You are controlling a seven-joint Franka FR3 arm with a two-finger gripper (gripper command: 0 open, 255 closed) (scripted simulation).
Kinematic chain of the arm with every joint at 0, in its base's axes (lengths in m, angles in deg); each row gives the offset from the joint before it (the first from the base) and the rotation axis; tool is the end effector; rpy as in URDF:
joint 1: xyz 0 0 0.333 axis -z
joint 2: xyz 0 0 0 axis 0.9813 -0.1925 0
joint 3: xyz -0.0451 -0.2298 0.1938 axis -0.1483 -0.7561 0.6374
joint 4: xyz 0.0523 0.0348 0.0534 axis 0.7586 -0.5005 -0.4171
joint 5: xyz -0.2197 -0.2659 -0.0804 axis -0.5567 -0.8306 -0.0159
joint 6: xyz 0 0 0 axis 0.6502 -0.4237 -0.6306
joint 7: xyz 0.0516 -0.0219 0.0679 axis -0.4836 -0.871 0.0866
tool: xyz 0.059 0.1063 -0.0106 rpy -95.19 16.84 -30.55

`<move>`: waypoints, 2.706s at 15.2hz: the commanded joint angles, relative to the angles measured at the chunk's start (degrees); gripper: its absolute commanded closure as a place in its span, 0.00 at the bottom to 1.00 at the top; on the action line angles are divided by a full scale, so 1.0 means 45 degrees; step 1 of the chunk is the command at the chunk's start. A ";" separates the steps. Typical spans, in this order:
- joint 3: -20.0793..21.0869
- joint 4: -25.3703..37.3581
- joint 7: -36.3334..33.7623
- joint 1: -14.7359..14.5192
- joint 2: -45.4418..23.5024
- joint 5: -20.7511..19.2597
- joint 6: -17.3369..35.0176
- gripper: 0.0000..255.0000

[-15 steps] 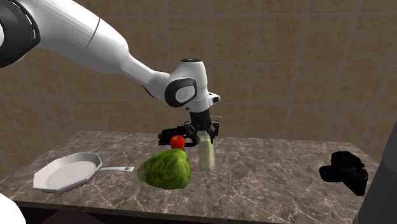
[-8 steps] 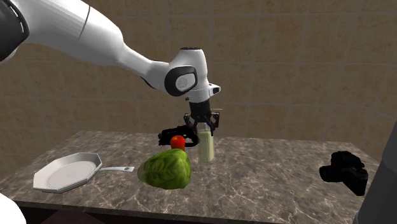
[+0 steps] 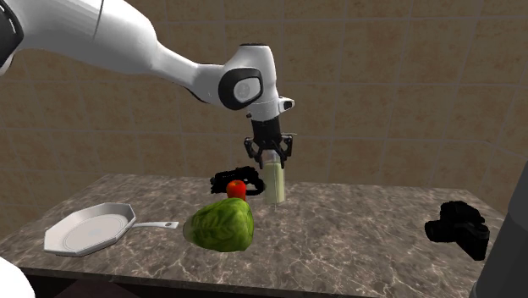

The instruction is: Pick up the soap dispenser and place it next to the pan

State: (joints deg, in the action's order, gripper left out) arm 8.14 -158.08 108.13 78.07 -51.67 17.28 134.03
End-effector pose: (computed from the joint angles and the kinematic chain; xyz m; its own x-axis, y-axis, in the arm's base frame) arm 0.5047 -0.2187 0.4728 0.9437 0.2702 0.1910 0.2517 -0.9609 0.1157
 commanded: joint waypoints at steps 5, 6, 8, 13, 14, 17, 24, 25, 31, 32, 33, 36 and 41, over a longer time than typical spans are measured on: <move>0.0004 0.0797 -0.0108 -0.0009 0.0225 -0.0141 -0.0999 1.00; 0.0005 0.0940 -0.0123 -0.0011 0.0252 -0.0159 -0.1165 1.00; 0.0008 0.1235 -0.0150 -0.0014 0.0296 -0.0188 -0.1500 1.00; 0.0012 0.2027 -0.0197 -0.0018 0.0355 -0.0232 -0.2345 1.00; 0.0012 0.2196 -0.0203 -0.0018 0.0357 -0.0235 -0.2515 1.00; 0.0009 0.2722 -0.0214 -0.0016 0.0346 -0.0236 -0.3031 1.00; -0.0012 0.4082 -0.0205 0.0005 0.0203 -0.0180 -0.4262 1.00; -0.0017 0.4293 -0.0200 0.0011 0.0169 -0.0164 -0.4442 1.00; 0.0294 0.4110 -0.0884 -0.0313 0.0835 -0.0583 -0.4853 1.00; 0.0474 0.3704 -0.1239 -0.0464 0.1209 -0.0798 -0.4790 1.00; 0.0667 0.3321 -0.1593 -0.0597 0.1566 -0.0995 -0.4741 1.00; 0.1288 0.2293 -0.2636 -0.0930 0.2540 -0.1482 -0.4658 1.00; 0.2386 0.0936 -0.4312 -0.1387 0.3860 -0.1977 -0.4681 1.00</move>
State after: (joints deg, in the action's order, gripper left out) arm 17.88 -152.98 90.28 72.23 -35.35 8.75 113.19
